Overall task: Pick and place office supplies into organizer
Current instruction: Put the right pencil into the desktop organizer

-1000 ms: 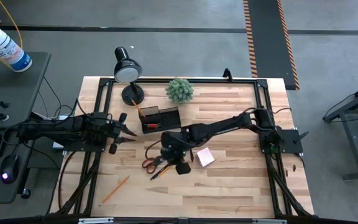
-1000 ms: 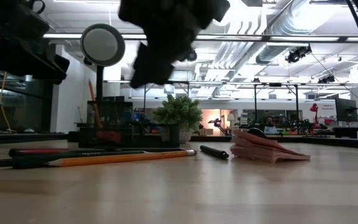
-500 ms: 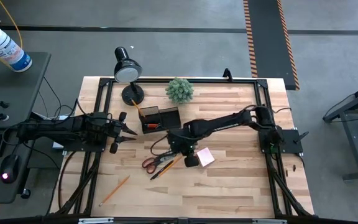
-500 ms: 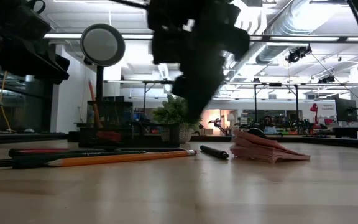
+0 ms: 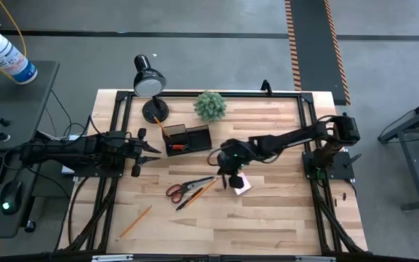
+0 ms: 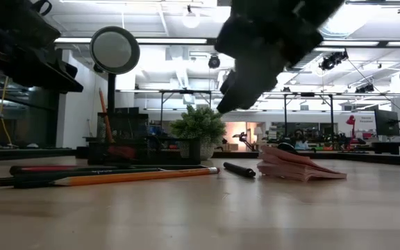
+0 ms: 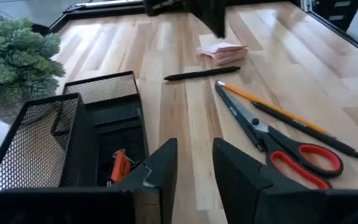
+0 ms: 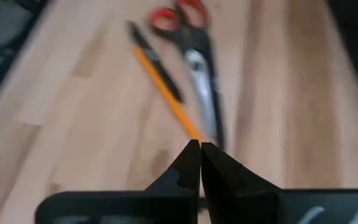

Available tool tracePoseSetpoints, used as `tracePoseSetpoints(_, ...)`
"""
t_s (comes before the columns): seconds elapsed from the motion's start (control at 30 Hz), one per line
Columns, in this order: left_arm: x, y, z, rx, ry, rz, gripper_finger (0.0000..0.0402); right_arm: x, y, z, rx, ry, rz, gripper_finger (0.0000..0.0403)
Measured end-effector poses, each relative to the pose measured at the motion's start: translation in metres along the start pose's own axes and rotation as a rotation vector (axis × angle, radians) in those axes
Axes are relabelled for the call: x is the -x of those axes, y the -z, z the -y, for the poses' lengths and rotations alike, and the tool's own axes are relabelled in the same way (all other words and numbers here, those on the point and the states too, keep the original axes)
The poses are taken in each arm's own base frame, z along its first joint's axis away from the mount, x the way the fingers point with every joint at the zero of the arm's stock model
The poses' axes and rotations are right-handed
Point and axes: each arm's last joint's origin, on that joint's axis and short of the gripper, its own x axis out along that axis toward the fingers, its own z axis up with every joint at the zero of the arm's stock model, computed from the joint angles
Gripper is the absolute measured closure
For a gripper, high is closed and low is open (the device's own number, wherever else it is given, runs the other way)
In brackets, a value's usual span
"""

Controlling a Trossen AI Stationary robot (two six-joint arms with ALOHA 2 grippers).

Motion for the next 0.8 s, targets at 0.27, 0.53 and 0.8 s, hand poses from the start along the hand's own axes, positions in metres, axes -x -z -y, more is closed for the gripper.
tracePoseSetpoints(0.27, 0.0, 0.0, -0.002, -0.002, -0.075, -0.007, 0.0311, -0.009, 0.034, 0.007, 0.177, 0.124, 0.05, 0.04)
tracePoseSetpoints(0.53, 0.0, 0.0, -0.003, -0.002, -0.111, -0.008, 0.0311, -0.009, 0.031, 0.006, 0.262, 0.077, 0.073, 0.0401)
tracePoseSetpoints(0.8, 0.0, -0.001, -0.004, -0.025, -0.124, 0.002, 0.0311, -0.01, 0.026, 0.005, 0.312, 0.048, 0.135, 0.0364)
